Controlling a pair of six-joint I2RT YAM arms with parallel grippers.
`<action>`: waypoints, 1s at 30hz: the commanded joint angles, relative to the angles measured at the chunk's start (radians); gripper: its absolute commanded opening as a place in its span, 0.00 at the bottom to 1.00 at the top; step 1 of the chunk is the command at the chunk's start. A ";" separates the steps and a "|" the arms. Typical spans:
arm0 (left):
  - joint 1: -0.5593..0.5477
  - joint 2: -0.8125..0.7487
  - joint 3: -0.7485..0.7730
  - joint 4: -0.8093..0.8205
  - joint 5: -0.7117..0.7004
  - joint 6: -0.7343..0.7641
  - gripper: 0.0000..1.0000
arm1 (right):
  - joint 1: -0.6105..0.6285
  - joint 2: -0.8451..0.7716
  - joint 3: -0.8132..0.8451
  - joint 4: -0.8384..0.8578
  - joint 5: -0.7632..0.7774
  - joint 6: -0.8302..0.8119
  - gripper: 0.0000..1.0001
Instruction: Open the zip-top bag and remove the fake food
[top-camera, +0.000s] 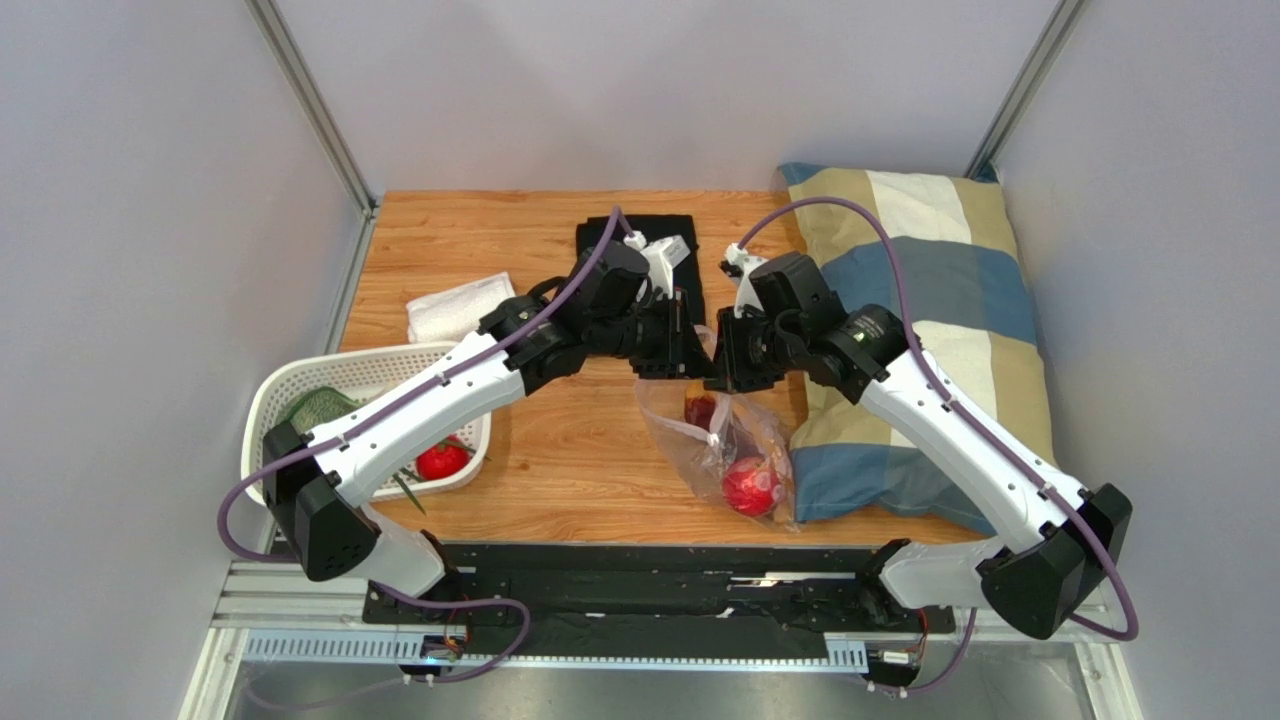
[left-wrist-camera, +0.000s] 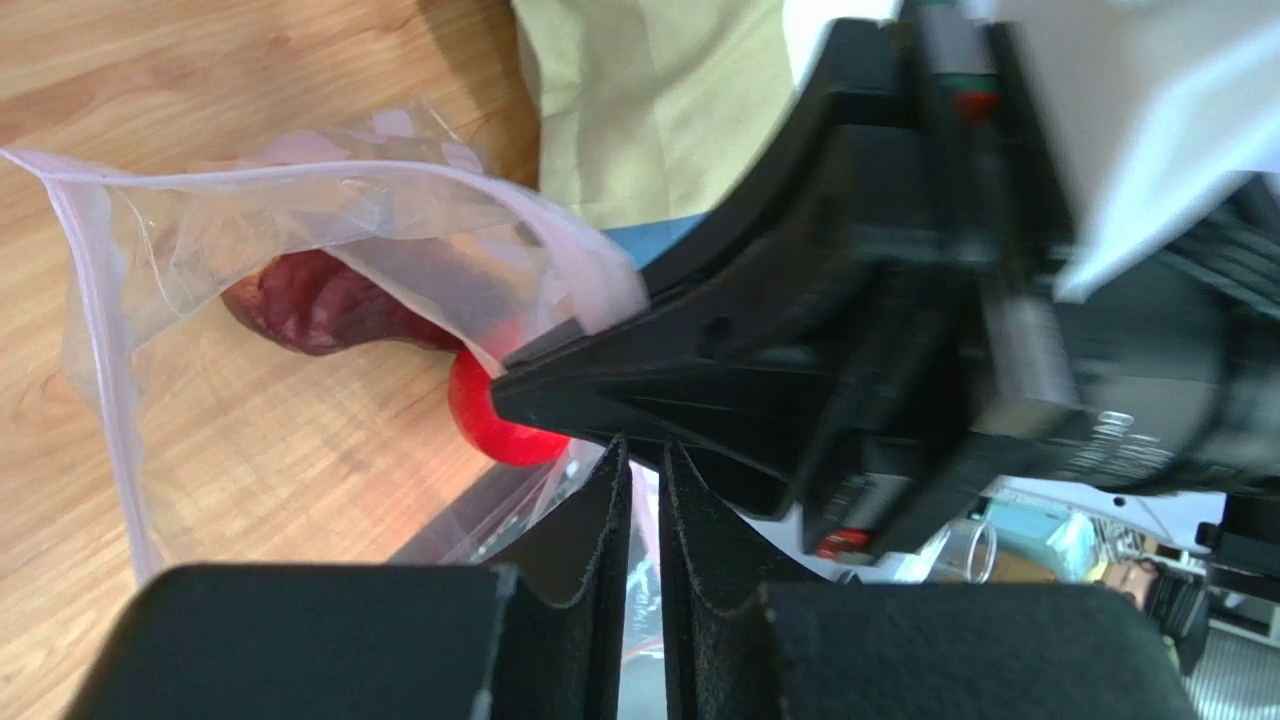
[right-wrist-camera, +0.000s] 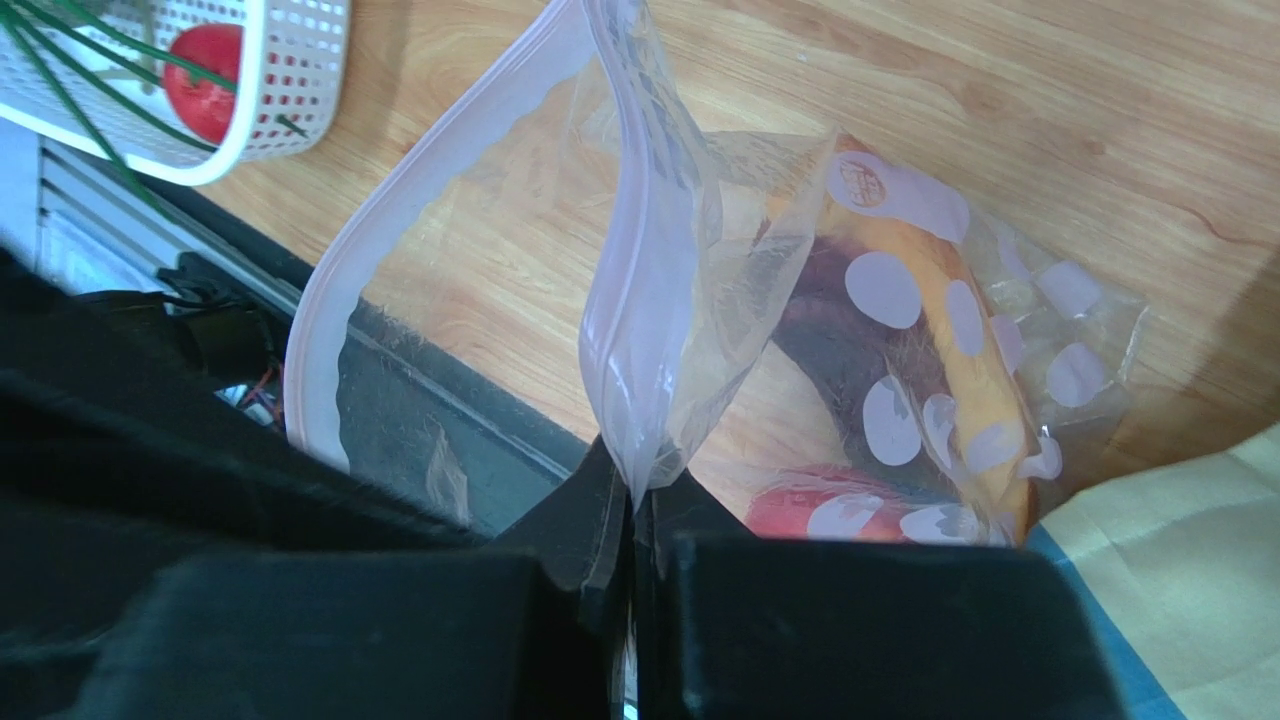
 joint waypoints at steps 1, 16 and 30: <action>0.035 -0.051 -0.055 0.052 0.026 -0.049 0.15 | 0.024 0.016 0.090 0.064 -0.039 0.039 0.00; 0.056 -0.051 -0.069 -0.111 0.020 0.033 0.16 | 0.032 0.094 0.202 0.092 -0.067 0.055 0.00; 0.067 -0.075 -0.026 -0.175 -0.264 -0.101 0.31 | 0.064 0.122 0.217 0.150 -0.069 0.173 0.00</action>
